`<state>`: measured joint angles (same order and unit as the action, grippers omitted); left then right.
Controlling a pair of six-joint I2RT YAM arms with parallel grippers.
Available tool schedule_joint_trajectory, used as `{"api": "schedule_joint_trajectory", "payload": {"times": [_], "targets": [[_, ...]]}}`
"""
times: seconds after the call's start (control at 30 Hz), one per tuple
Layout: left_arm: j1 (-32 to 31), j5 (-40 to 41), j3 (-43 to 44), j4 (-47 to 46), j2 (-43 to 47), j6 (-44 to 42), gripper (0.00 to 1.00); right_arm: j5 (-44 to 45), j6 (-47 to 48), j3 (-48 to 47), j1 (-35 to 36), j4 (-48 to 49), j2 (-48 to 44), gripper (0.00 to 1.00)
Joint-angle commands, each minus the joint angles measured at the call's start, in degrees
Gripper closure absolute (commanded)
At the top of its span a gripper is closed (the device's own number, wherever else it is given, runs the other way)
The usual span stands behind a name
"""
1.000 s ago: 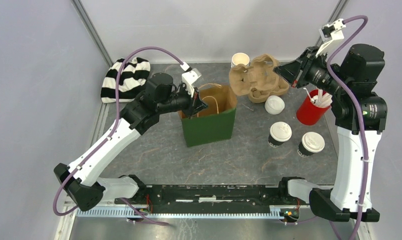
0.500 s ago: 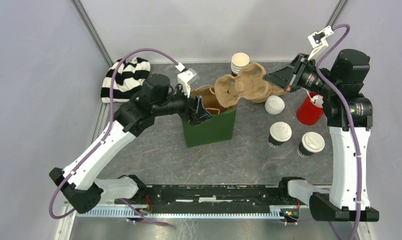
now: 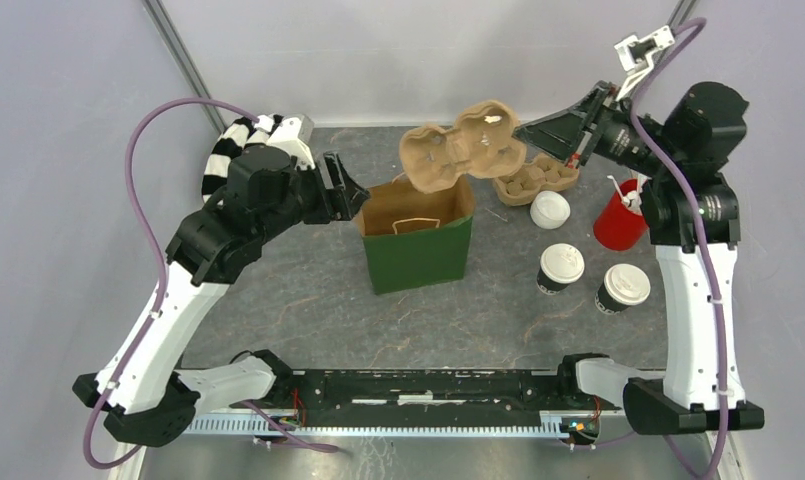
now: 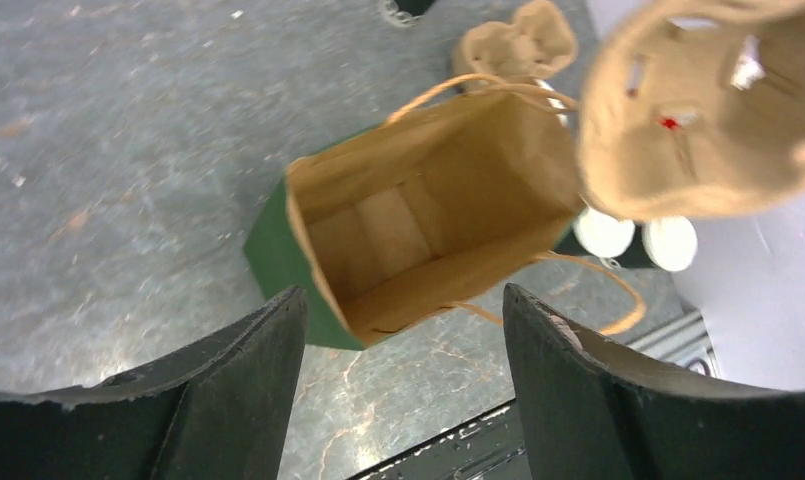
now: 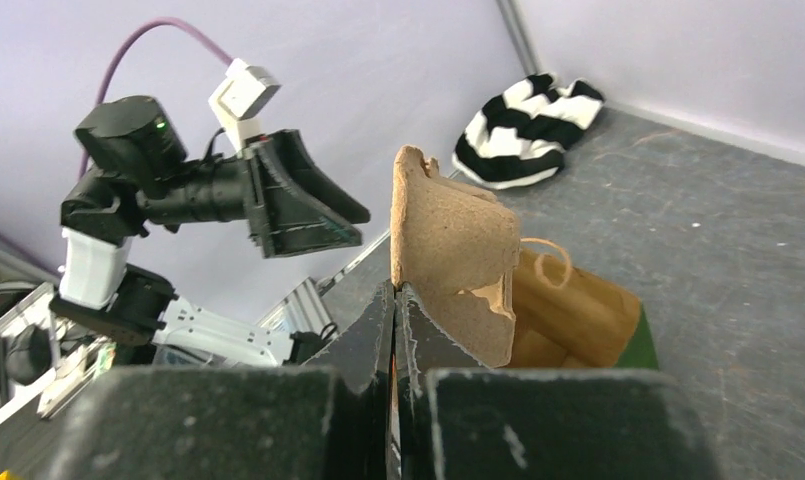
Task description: Pack the takeout coffee
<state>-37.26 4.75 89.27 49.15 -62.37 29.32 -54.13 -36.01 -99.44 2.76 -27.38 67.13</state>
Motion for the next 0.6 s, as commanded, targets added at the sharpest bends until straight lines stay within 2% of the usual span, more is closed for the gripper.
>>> {"api": "schedule_joint_trajectory", "payload": {"times": [0.0,0.13,0.23,0.3,0.47,0.57], "targets": [[3.2,5.4,-1.3,5.4,-0.9,8.0,0.24,1.9,0.8,-2.4,4.7,1.7,2.5,1.0],[6.0,2.7,-1.5,6.5,-3.8,8.6,0.32,7.9,5.9,-6.8,9.6,-5.9,6.0,1.0],[7.5,0.9,-1.6,6.9,-5.9,7.9,0.43,10.8,7.0,-6.9,12.3,-8.2,7.3,1.0],[7.6,-0.1,-2.3,5.9,-6.8,7.0,0.46,13.5,8.3,-7.3,13.9,-10.5,8.0,1.0],[7.7,-2.4,-3.9,3.5,-8.4,6.3,0.58,17.9,9.0,-7.5,16.6,-12.7,8.6,1.0],[7.7,-3.1,-4.8,2.7,-9.4,6.1,0.61,20.2,9.4,-7.2,19.1,-13.4,9.1,1.0]]}}
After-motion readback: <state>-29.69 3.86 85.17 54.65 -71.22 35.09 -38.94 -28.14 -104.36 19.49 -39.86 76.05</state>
